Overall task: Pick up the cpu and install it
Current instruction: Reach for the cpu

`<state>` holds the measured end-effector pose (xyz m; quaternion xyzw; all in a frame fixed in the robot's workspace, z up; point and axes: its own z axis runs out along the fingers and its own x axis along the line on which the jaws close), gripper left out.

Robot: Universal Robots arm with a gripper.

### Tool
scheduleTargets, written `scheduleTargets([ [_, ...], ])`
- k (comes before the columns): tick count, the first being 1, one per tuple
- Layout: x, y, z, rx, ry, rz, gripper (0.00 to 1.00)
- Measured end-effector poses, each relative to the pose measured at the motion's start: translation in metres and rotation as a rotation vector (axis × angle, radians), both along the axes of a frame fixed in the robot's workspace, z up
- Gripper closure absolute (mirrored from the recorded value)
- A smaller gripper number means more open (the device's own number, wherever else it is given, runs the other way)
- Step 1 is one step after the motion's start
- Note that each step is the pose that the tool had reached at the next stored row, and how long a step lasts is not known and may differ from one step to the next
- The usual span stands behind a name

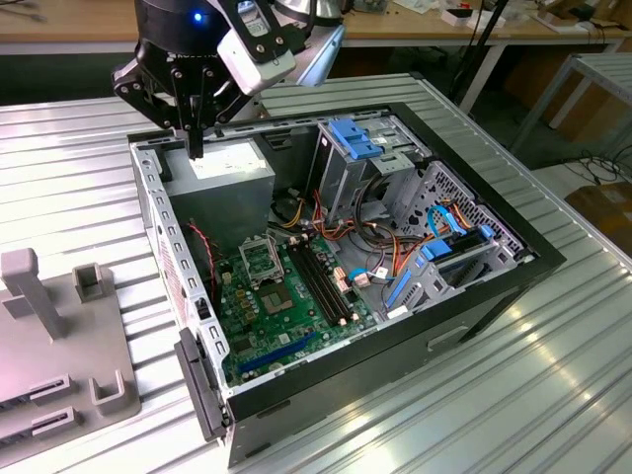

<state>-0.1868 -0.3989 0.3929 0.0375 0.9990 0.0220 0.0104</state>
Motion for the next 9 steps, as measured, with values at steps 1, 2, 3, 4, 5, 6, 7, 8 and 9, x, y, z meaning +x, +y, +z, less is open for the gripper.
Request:
scheduleTargets([
  [1, -0.0009, 0.0, 0.0, 0.0, 0.0, 0.0, 0.89],
  [2, -0.0018, 0.0, 0.0, -0.0001, 0.0001, 0.0, 0.89],
  [3, -0.0031, 0.0, 0.0, 0.0, 0.0, 0.0, 0.89],
  [4, -0.0036, 0.0, 0.0, 0.0, -0.0001, 0.0, 0.89],
  [5, -0.0042, 0.0, 0.0, 0.0, 0.0, 0.0, 0.89],
  [6, -0.0048, 0.0, 0.0, 0.0, -0.0001, 0.0, 0.89],
  [7, -0.0054, 0.0, 0.0, 0.0, 0.0, 0.0, 0.89],
  [8, -0.006, 0.0, 0.0, 0.0, 0.0, 0.0, 0.89],
  [9, -0.0066, 0.0, 0.0, -0.0001, 0.0, 0.0, 0.89],
])
